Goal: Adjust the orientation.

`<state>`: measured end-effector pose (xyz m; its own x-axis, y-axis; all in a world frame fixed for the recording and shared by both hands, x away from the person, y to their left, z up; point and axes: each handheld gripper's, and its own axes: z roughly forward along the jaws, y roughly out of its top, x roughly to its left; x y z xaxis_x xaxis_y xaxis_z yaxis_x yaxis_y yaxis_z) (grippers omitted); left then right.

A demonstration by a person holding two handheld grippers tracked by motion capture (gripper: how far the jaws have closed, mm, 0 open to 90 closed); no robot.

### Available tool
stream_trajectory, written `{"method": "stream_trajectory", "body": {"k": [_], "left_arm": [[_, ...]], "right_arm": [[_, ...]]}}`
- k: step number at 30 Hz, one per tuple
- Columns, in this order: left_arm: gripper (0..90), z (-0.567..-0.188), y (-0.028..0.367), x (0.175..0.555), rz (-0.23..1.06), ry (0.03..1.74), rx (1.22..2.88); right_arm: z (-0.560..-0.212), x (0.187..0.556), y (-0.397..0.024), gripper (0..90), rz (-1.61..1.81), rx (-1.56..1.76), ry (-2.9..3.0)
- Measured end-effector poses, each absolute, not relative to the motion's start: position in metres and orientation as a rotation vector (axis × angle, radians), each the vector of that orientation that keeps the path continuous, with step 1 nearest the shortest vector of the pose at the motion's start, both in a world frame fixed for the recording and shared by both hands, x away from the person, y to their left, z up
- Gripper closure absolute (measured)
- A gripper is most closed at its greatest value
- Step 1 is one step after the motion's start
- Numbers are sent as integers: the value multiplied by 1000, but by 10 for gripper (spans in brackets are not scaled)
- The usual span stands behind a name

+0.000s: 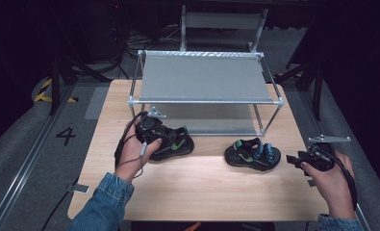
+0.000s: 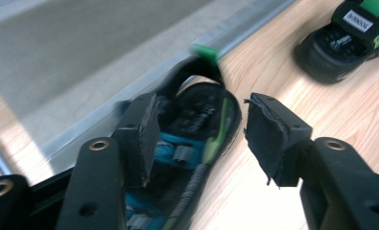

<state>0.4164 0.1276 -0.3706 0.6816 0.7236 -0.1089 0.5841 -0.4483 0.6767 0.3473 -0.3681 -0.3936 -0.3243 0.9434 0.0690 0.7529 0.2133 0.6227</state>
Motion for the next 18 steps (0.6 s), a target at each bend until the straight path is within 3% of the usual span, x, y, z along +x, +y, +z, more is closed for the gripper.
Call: {"method": "stream_trajectory", "body": {"k": [13, 18], "left_arm": [[399, -381, 88, 440, 249, 1002, 2199], [454, -391, 76, 450, 242, 1021, 2199]], "right_arm": [[-389, 346, -370, 459, 827, 1561, 2163], [-386, 344, -372, 458, 832, 1549, 2157]]}}
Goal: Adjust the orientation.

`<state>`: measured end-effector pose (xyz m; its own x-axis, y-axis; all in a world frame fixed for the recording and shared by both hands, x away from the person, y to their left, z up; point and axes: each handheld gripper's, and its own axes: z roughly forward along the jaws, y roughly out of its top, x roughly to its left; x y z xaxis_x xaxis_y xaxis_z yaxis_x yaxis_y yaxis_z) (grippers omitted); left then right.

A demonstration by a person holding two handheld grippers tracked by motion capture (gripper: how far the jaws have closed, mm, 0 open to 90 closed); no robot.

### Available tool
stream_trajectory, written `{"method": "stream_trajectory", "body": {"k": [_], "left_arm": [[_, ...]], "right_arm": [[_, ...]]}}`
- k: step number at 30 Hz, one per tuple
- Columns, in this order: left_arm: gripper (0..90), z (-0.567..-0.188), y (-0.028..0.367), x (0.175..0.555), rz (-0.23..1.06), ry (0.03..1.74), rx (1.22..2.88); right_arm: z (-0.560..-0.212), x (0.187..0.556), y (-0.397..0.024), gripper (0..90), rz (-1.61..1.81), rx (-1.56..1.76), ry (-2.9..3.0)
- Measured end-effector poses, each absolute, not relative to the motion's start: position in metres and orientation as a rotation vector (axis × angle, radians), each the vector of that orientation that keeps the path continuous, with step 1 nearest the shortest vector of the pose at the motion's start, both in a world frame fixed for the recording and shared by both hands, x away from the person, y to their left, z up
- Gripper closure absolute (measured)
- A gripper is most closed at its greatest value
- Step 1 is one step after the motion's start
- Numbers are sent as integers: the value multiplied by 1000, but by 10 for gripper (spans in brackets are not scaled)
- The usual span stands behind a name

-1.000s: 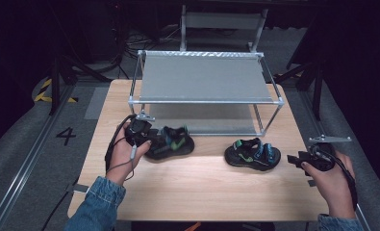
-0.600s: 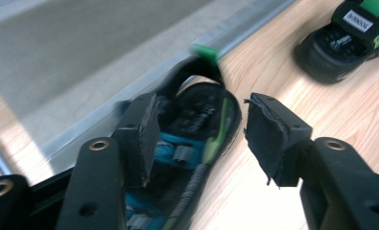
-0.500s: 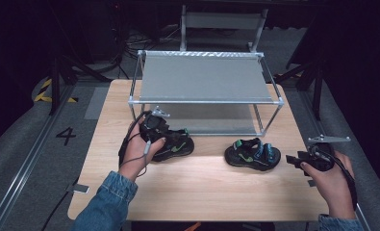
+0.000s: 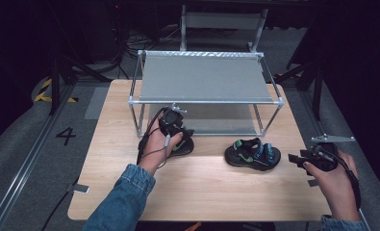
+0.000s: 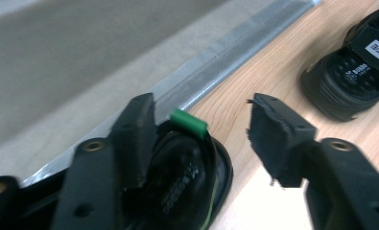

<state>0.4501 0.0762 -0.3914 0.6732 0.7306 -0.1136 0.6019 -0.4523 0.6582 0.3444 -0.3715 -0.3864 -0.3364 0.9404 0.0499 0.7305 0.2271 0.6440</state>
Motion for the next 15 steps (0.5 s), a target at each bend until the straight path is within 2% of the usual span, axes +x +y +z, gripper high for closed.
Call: {"method": "stream_trajectory", "body": {"k": [2, 5, 10, 11, 15], "left_arm": [[514, -394, 73, 452, 246, 1028, 2208], [726, -393, 70, 452, 266, 1034, 2216], [779, -389, 69, 450, 281, 1034, 2241], [826, -388, 69, 449, 286, 1030, 2249], [842, -379, 72, 437, 291, 998, 2284]], "right_arm": [[-386, 344, -372, 458, 833, 1547, 2157], [-384, 343, -373, 458, 838, 1545, 2152], [-382, 343, -375, 458, 849, 1542, 2146], [-382, 343, -375, 458, 850, 1542, 2146], [-381, 343, -375, 458, 852, 1534, 2145]]}}
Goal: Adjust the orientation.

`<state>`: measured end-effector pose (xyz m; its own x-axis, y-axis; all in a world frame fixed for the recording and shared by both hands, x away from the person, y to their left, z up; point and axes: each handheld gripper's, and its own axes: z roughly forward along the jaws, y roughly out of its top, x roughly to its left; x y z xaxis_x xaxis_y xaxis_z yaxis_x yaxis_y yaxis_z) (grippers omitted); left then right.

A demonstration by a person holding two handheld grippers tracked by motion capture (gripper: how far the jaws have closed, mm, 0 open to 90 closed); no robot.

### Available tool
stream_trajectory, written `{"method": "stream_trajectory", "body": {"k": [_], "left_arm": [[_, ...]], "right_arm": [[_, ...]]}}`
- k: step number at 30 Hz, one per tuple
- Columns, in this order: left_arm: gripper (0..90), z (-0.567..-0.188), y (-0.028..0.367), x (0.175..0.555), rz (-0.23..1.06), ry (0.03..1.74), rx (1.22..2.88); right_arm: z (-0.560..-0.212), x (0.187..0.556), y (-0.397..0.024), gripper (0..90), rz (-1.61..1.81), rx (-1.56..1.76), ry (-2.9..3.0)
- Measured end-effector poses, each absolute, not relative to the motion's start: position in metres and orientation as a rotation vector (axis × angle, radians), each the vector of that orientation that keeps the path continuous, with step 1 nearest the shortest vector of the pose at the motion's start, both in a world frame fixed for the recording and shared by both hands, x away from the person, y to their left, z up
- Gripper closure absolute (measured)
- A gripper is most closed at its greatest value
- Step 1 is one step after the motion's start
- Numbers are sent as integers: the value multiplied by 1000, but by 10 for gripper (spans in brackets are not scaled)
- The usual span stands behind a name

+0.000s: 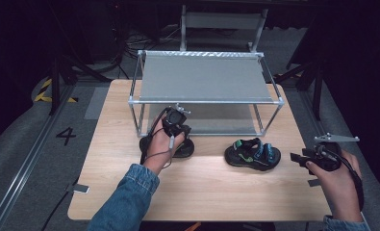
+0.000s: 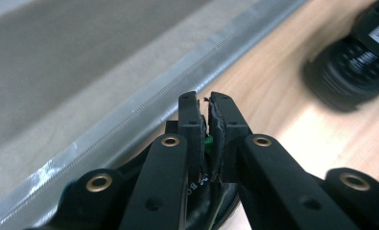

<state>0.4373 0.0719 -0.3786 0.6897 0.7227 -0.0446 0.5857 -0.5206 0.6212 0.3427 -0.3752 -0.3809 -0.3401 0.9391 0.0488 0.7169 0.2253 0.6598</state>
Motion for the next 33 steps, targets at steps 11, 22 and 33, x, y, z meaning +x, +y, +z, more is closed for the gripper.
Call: {"method": "stream_trajectory", "body": {"k": [11, 22, 33], "left_arm": [[843, -356, 93, 393, 236, 918, 2365], [844, -353, 122, 350, 227, 892, 2435], [843, -366, 144, 323, 189, 909, 2525]], "right_arm": [[-375, 349, -368, 447, 867, 1515, 2151], [-377, 356, -357, 452, 864, 1488, 2186], [-380, 355, -357, 451, 850, 1495, 2191]]}}
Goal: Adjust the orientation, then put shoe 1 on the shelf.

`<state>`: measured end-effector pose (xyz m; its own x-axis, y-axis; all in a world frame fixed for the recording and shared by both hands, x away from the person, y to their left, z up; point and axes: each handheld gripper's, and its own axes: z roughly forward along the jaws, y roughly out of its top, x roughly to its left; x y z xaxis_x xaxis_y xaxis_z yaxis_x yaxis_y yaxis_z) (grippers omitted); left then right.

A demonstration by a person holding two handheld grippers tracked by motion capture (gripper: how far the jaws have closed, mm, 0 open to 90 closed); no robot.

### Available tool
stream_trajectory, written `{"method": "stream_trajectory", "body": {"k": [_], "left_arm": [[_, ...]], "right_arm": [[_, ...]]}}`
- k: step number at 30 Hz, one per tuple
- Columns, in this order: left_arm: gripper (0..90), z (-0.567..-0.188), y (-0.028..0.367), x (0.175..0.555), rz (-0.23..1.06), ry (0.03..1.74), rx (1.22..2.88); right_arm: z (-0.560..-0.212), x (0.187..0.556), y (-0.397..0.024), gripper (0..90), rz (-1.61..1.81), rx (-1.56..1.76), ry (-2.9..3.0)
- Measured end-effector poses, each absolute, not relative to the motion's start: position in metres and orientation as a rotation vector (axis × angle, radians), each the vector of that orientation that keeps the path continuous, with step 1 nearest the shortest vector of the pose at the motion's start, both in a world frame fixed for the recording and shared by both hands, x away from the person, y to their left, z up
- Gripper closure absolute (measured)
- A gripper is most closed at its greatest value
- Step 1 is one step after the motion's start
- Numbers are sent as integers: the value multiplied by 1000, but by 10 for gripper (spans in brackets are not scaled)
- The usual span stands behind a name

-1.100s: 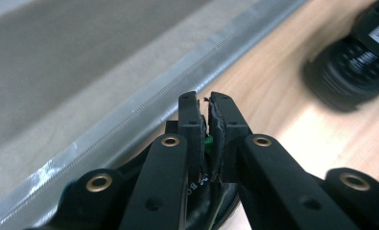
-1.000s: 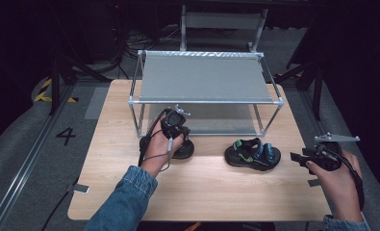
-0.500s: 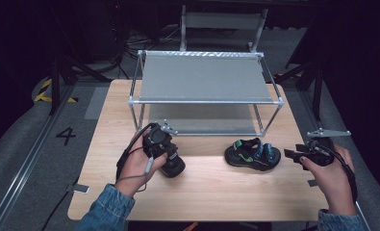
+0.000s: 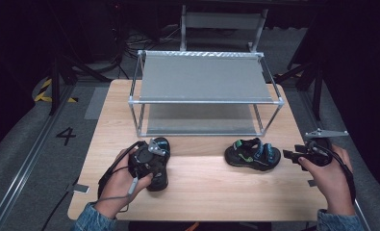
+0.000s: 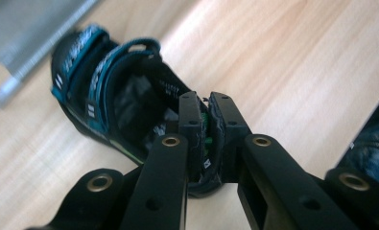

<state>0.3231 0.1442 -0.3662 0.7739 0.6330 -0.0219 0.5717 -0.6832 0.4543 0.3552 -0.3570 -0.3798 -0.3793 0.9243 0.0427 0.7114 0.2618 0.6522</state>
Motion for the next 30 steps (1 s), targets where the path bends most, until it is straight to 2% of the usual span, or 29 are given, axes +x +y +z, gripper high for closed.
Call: {"method": "stream_trajectory", "body": {"k": [5, 8, 11, 12, 13, 15, 20, 25, 27, 30], "left_arm": [[840, -373, 147, 321, 136, 912, 2513], [797, -372, 147, 321, 134, 920, 2502], [442, -370, 149, 325, 196, 929, 2448], [442, -369, 150, 326, 211, 934, 2439], [377, -365, 153, 331, 233, 942, 2419], [334, -363, 155, 333, 245, 948, 2411], [298, -359, 160, 352, 283, 973, 2422], [289, -372, 157, 371, 243, 961, 2527], [306, -379, 155, 376, 250, 967, 2559], [390, -389, 153, 382, 242, 958, 2578]], "right_arm": [[-381, 353, -359, 451, 840, 1508, 2186], [-379, 351, -361, 450, 844, 1512, 2177], [-381, 349, -363, 449, 837, 1517, 2173], [-381, 349, -363, 449, 837, 1517, 2173], [-382, 348, -364, 448, 835, 1524, 2172], [-382, 347, -365, 447, 834, 1531, 2170], [-383, 344, -368, 445, 828, 1533, 2168], [-383, 344, -370, 441, 832, 1534, 2161], [-384, 344, -370, 441, 823, 1533, 2163], [-383, 345, -369, 442, 825, 1531, 2166]]}}
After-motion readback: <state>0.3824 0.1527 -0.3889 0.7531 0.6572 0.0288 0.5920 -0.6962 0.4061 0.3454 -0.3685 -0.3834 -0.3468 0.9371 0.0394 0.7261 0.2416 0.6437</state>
